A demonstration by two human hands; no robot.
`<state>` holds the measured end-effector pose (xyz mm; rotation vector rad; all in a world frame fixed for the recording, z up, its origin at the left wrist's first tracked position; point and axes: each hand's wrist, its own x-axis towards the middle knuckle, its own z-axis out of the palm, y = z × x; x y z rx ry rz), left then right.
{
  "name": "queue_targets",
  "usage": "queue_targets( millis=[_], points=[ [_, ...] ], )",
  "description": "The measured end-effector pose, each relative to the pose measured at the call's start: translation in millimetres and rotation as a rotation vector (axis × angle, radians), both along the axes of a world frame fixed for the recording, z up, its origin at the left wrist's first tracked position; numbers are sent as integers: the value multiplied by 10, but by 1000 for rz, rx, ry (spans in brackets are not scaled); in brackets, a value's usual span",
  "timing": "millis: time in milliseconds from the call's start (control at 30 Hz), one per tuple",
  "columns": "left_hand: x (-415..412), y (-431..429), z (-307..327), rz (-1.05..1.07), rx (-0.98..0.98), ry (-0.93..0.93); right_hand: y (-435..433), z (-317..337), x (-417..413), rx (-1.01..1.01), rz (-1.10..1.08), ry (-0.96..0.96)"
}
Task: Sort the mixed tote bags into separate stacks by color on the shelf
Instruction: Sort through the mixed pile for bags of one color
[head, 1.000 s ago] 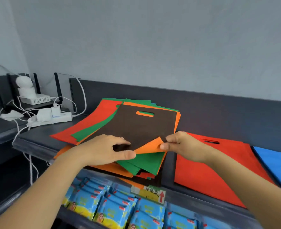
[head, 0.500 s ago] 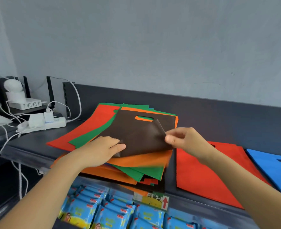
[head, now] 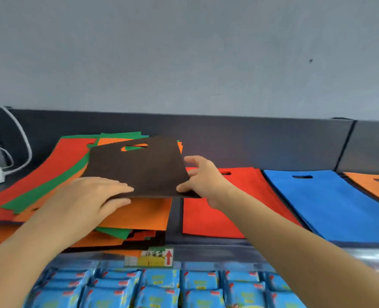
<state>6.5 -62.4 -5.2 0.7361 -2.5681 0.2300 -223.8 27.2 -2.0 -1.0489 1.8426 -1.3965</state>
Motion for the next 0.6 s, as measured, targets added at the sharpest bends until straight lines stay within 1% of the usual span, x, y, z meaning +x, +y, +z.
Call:
queue_targets(
  millis=[67,167,300,500,600],
  points=[
    [-139,58,1,24,-37,-30,167,-8,-184,-36,-77,110],
    [-432,174,-56,71,11,-42,523,9,-560,-68,-191,154],
    [-1014,481,-172,-36,-38,32,1136,-34,-1120,-81,-306,180],
    [-2262,1599,-208,-217,-121,56,2277,-204,-2224,-102,-433,199],
    [-2943,2126,-286,-250,-71,42,2844,-251,-2856,-115,-477,209]
  ],
)
